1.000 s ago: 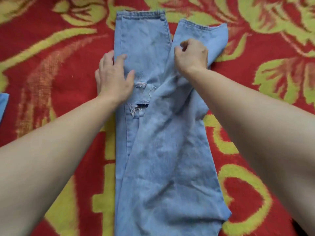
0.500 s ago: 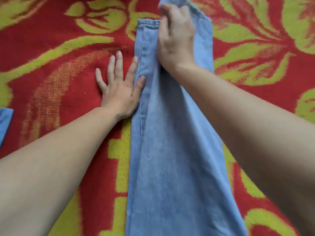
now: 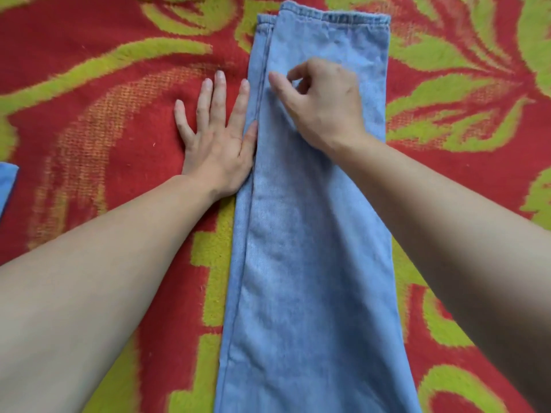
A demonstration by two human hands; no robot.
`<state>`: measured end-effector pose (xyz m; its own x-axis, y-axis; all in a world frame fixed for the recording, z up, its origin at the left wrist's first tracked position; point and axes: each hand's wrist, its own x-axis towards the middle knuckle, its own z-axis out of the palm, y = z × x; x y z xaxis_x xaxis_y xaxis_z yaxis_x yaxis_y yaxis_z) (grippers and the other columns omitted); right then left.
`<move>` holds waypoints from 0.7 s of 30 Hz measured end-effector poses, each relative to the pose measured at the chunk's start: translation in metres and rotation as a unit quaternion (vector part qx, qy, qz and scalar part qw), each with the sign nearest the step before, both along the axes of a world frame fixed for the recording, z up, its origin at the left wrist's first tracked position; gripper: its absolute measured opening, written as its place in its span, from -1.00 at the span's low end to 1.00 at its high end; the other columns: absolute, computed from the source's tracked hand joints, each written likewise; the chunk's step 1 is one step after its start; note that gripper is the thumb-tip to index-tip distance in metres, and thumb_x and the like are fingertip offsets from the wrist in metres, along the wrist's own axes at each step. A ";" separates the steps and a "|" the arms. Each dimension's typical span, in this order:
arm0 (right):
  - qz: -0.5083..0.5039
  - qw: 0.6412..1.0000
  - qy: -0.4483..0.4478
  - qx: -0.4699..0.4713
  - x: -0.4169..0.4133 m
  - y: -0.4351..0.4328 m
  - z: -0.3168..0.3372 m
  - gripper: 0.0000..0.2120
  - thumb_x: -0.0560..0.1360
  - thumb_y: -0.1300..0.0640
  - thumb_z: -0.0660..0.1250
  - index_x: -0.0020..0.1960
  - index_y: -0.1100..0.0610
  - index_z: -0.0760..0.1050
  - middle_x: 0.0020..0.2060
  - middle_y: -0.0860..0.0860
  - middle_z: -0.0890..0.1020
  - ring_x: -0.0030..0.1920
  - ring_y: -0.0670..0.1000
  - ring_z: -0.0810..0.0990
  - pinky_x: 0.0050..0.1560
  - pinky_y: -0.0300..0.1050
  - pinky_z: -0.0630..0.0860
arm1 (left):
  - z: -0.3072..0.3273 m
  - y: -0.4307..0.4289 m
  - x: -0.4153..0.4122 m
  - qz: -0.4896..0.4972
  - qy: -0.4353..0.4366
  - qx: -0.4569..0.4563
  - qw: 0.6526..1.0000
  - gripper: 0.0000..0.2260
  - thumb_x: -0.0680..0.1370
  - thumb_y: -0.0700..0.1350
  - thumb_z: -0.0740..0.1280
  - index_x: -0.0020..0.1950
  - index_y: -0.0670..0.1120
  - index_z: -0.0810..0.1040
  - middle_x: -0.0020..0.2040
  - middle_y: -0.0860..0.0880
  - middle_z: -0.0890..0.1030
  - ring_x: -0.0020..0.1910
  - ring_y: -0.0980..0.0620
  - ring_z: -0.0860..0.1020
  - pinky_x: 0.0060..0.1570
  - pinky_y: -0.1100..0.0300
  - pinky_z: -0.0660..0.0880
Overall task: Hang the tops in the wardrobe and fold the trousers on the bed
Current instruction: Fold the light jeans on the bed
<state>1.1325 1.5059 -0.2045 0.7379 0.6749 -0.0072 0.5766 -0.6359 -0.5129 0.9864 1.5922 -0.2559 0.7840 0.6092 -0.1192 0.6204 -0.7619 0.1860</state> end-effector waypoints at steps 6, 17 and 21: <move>0.007 1.000 0.018 -0.003 -0.001 0.019 0.000 -0.76 0.57 0.05 0.29 0.09 0.08 0.69 0.04 0.03 0.71 0.11 0.04 0.62 0.13 -0.13 0.47 | -0.001 0.007 0.001 0.018 -0.035 -0.065 0.997 -0.52 0.69 0.09 -0.09 0.62 0.07 -0.01 0.64 -0.01 -0.09 0.60 0.03 -0.14 0.47 -0.19 -0.29; -0.019 0.993 0.022 0.111 -0.022 -0.018 0.017 -0.69 0.61 0.23 0.20 0.27 0.17 0.60 0.17 0.11 0.64 0.20 0.05 0.59 0.23 -0.19 0.42 | 0.030 0.025 0.005 0.082 -0.085 -0.256 0.960 -0.56 0.72 0.10 -0.09 0.59 0.06 0.17 0.62 0.09 0.06 0.59 0.15 -0.05 0.50 -0.07 -0.27; -0.066 0.994 -0.083 0.001 -0.033 -0.093 0.015 -0.56 0.61 0.05 0.21 0.45 0.15 0.39 0.33 0.18 0.43 0.34 0.15 0.42 0.36 -0.05 0.30 | 0.033 -0.003 -0.006 0.092 -0.099 -0.201 0.970 -0.25 0.58 0.36 0.08 0.61 -0.08 0.09 0.63 -0.04 0.01 0.60 0.04 -0.09 0.52 -0.07 -0.27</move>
